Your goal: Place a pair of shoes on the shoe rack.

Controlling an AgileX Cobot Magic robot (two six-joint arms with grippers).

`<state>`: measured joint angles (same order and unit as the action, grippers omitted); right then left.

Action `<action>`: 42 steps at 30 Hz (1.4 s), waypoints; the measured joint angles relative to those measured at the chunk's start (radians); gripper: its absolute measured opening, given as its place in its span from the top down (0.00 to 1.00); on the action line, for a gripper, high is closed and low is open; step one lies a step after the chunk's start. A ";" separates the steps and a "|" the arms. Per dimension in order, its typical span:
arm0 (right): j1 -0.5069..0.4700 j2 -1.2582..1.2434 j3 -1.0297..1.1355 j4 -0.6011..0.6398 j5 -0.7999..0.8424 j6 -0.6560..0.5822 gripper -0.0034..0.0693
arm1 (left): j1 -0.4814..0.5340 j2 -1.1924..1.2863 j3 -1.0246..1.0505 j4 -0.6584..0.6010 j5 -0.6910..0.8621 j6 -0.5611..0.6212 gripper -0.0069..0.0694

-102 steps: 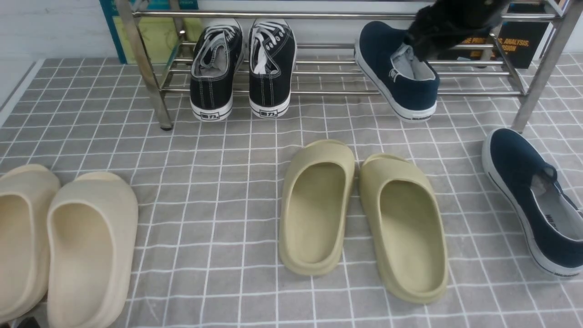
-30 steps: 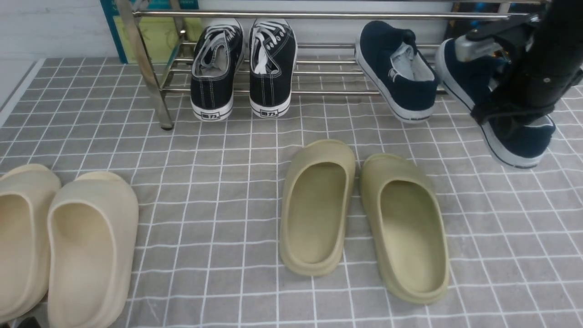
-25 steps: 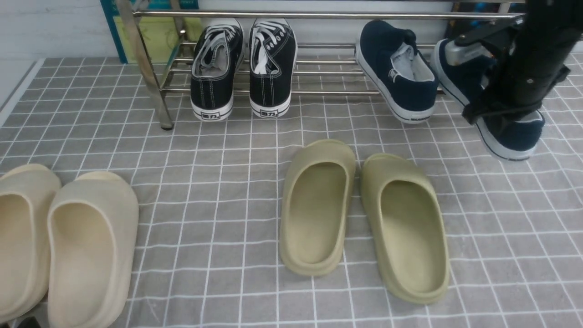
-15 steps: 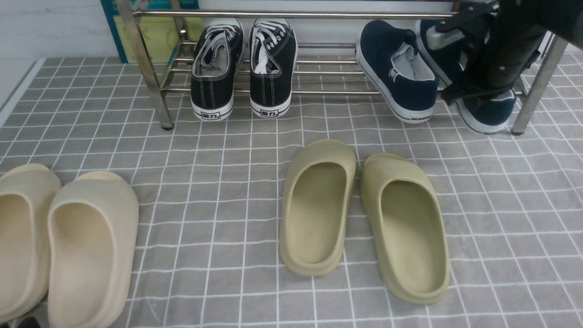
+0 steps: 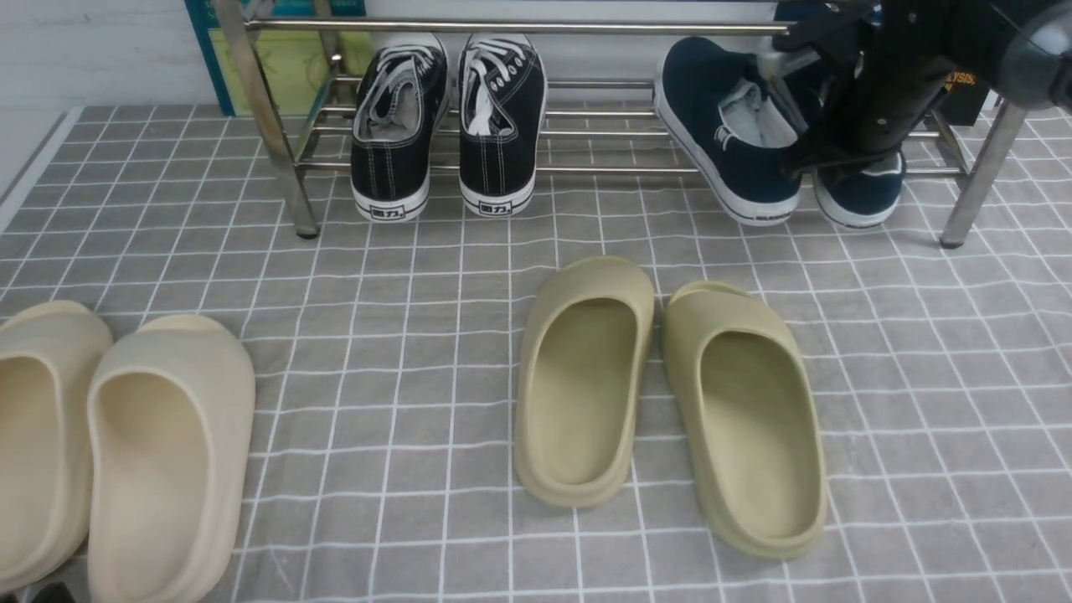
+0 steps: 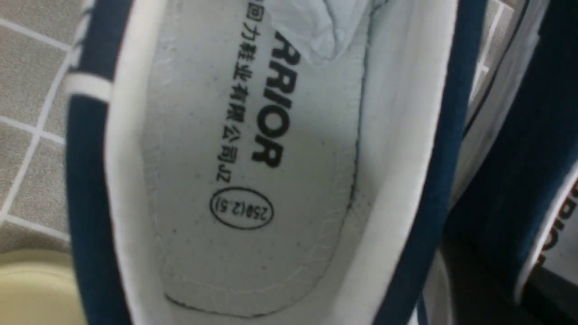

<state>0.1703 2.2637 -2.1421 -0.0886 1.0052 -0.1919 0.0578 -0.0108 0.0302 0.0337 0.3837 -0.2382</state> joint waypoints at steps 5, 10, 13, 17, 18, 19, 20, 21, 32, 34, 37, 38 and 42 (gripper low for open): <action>0.000 -0.018 -0.009 -0.007 -0.020 0.000 0.62 | 0.000 0.000 0.000 0.000 0.000 0.000 0.60; 0.000 -0.096 -0.009 -0.002 0.043 0.000 0.39 | 0.000 0.000 0.000 0.000 0.000 0.000 0.60; 0.000 -0.151 -0.011 0.007 0.113 0.000 0.34 | 0.000 0.000 0.000 0.000 0.000 0.000 0.60; 0.000 -0.197 -0.013 0.008 0.216 0.000 0.35 | 0.000 0.000 0.000 0.000 0.000 0.000 0.60; 0.000 -0.216 -0.005 0.010 0.232 0.000 0.39 | 0.000 0.000 0.000 0.000 0.000 0.000 0.60; 0.000 -0.233 0.007 0.014 0.237 0.007 0.42 | 0.000 0.000 0.000 0.000 0.000 0.000 0.60; 0.000 -0.264 0.025 0.022 0.240 0.015 0.49 | 0.000 0.000 0.000 0.000 0.000 0.000 0.60; 0.000 -0.285 0.040 0.034 0.240 0.026 0.54 | 0.000 0.000 0.000 0.000 0.000 0.000 0.60; 0.000 -0.752 0.427 0.214 0.245 0.005 0.96 | 0.000 0.000 0.000 0.000 0.000 0.000 0.60; 0.000 -0.898 0.564 0.223 0.216 0.002 0.96 | 0.000 0.000 0.000 0.000 0.000 0.000 0.60; 0.000 -1.032 0.692 0.240 0.144 0.000 0.96 | 0.000 0.000 0.000 0.000 0.000 0.000 0.60; 0.000 -1.074 0.737 0.244 0.119 0.000 0.96 | 0.000 0.000 0.000 0.000 0.000 0.000 0.60; 0.000 -1.267 0.887 0.252 0.015 0.000 0.96 | 0.000 0.000 0.000 0.000 0.000 0.000 0.60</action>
<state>0.1703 0.9967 -1.2556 0.1630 1.0204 -0.1916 0.0578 -0.0108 0.0302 0.0337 0.3837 -0.2382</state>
